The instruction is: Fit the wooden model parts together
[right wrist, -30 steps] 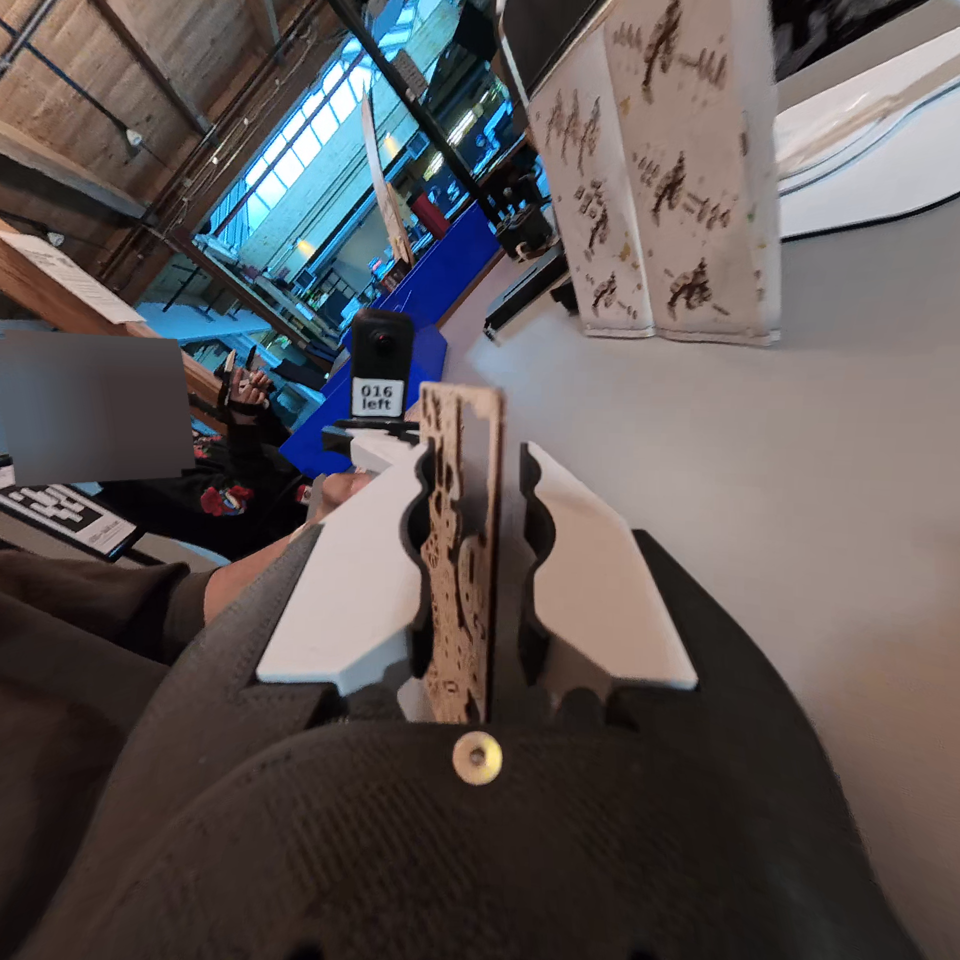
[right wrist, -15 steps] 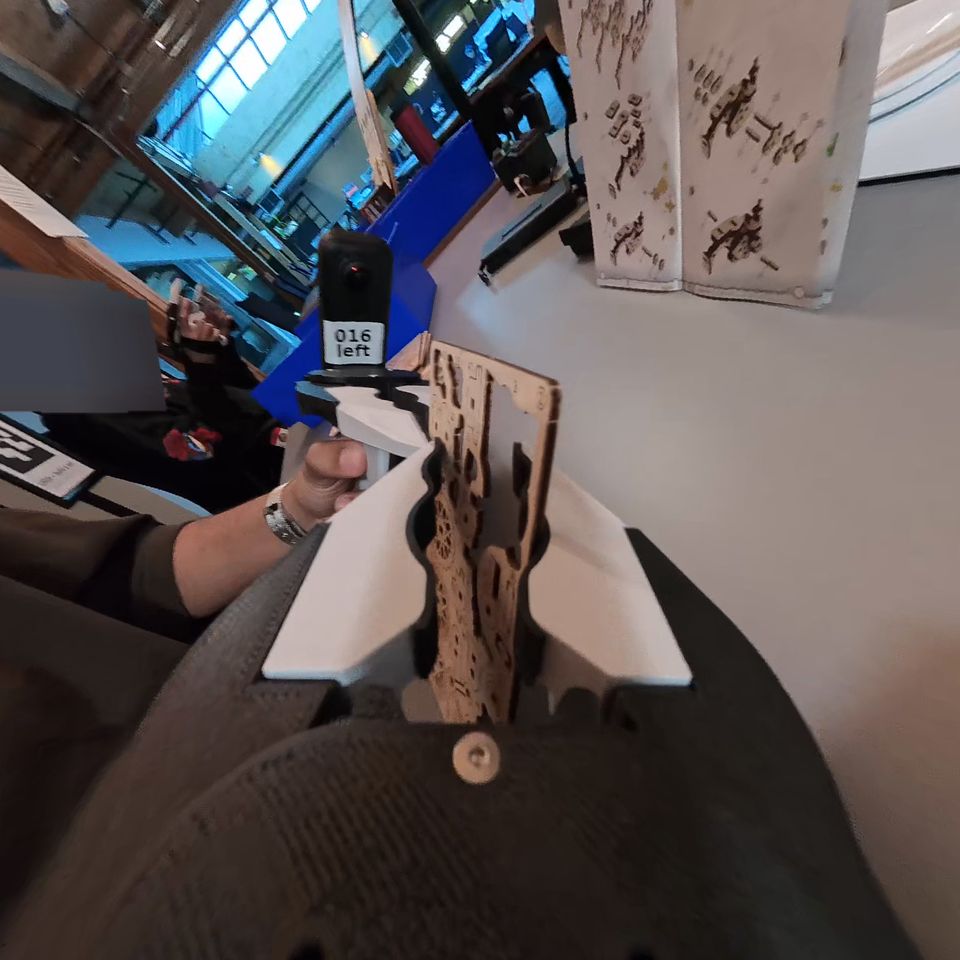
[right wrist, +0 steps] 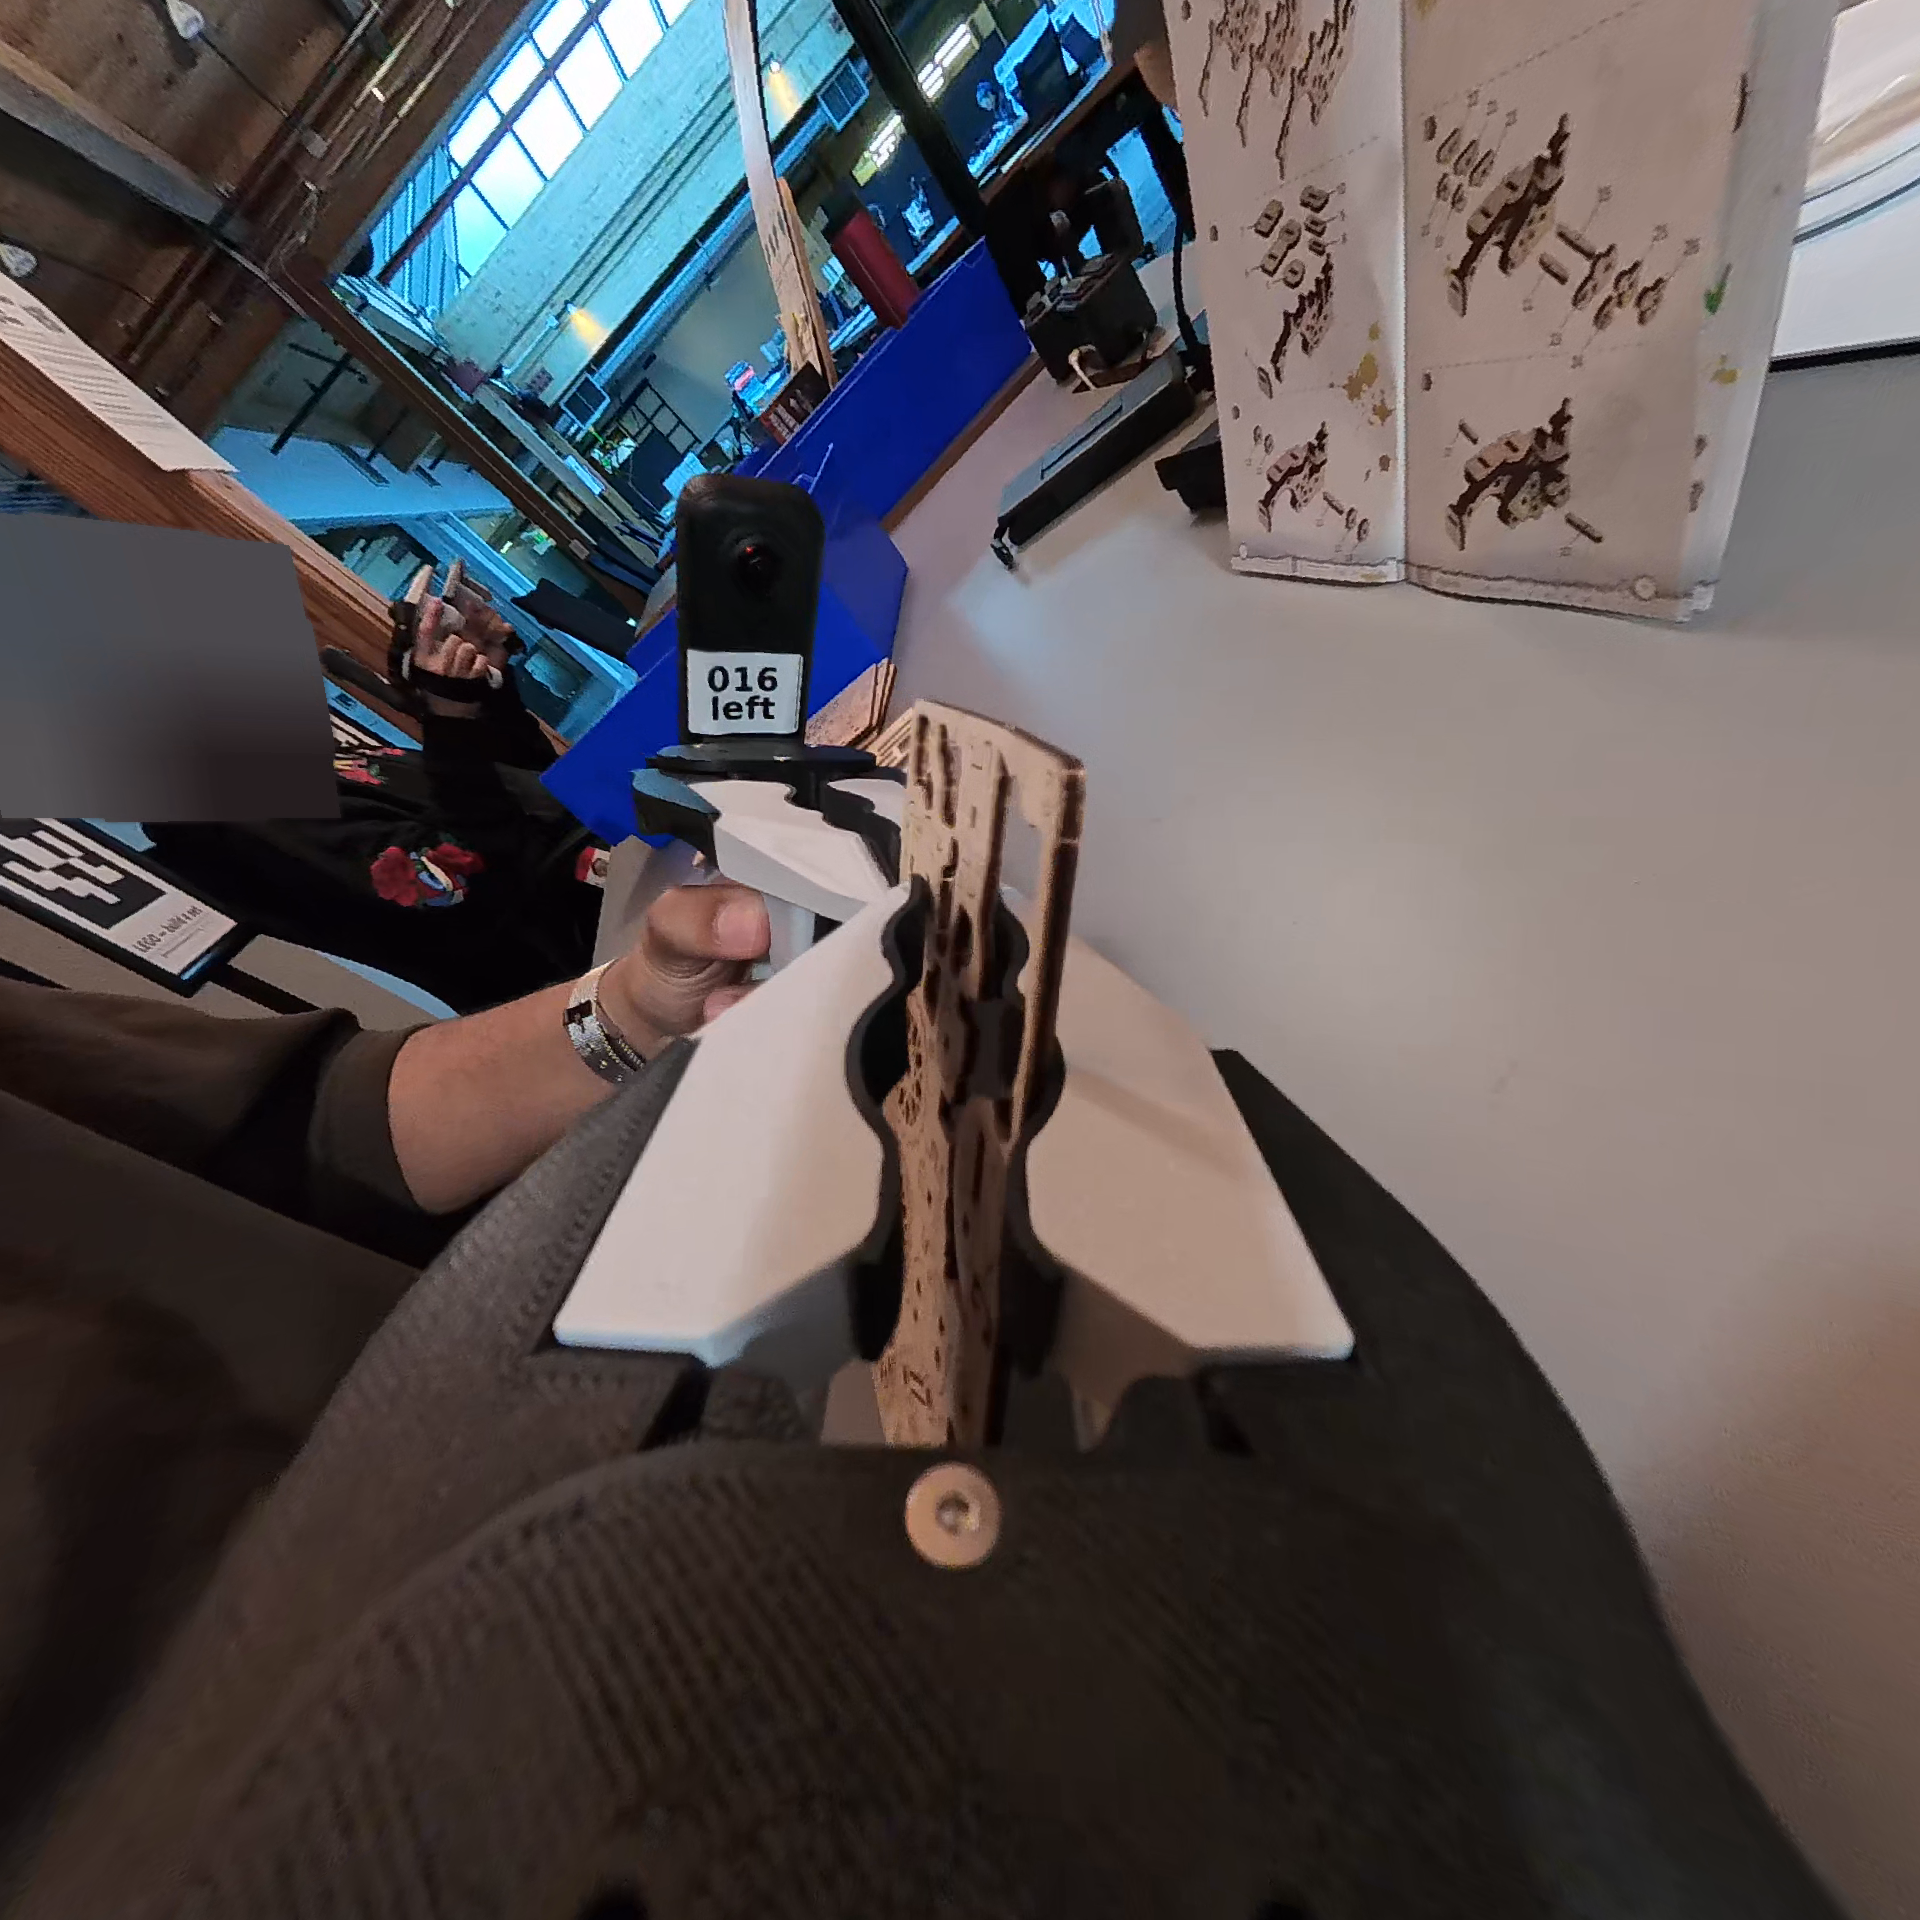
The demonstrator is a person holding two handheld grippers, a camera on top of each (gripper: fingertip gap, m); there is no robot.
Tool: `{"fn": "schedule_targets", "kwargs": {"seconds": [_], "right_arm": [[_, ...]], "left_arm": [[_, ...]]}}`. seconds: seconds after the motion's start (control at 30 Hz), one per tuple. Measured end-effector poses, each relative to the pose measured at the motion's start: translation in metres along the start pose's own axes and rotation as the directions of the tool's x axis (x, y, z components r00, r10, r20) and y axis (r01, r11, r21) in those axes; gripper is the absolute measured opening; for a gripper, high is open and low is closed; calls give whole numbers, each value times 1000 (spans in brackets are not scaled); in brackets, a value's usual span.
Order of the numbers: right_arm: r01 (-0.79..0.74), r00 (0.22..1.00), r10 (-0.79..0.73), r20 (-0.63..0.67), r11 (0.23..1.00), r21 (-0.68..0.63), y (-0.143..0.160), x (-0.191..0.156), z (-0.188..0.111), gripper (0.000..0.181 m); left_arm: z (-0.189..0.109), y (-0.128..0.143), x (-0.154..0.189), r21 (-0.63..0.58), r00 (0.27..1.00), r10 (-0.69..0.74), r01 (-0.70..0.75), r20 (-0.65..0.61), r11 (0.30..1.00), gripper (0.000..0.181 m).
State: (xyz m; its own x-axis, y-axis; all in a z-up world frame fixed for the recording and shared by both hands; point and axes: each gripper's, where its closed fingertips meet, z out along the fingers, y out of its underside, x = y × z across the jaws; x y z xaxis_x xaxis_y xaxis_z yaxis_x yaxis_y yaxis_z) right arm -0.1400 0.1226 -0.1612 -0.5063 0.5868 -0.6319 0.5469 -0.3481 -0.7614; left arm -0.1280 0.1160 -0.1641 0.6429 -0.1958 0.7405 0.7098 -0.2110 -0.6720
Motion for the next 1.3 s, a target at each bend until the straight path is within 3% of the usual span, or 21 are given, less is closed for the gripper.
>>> {"fn": "schedule_targets", "kwargs": {"seconds": [0.03,0.63,0.8,0.87,1.03,1.2,1.3], "right_arm": [[5,1000,-5,-4,1000,-3,1,0,0,9],[157,978,-164,-127,985,-69,0,2,-1,10],[76,997,-76,-24,997,-8,-5,-5,-3,6],[35,999,-35,11,999,11,-6,-8,-3,2],[1,1000,-2,18,999,36,-7,-9,-1,2],[-34,998,34,53,999,2,-1,-12,3,1],[-24,998,24,56,1000,-1,0,-15,5,1]], "left_arm": [[0,0,0,-1,1000,5,-5,1,1000,0],[2,2,-2,12,1000,-1,1,29,1000,3],[2,-4,4,43,998,-51,52,-31,998,2],[3,-5,5,55,997,-64,67,-42,996,12],[2,-6,6,54,997,-60,63,-53,997,7],[0,-9,4,69,995,-86,90,-59,993,23],[-1,-10,0,72,998,-61,62,-21,995,24]]}}
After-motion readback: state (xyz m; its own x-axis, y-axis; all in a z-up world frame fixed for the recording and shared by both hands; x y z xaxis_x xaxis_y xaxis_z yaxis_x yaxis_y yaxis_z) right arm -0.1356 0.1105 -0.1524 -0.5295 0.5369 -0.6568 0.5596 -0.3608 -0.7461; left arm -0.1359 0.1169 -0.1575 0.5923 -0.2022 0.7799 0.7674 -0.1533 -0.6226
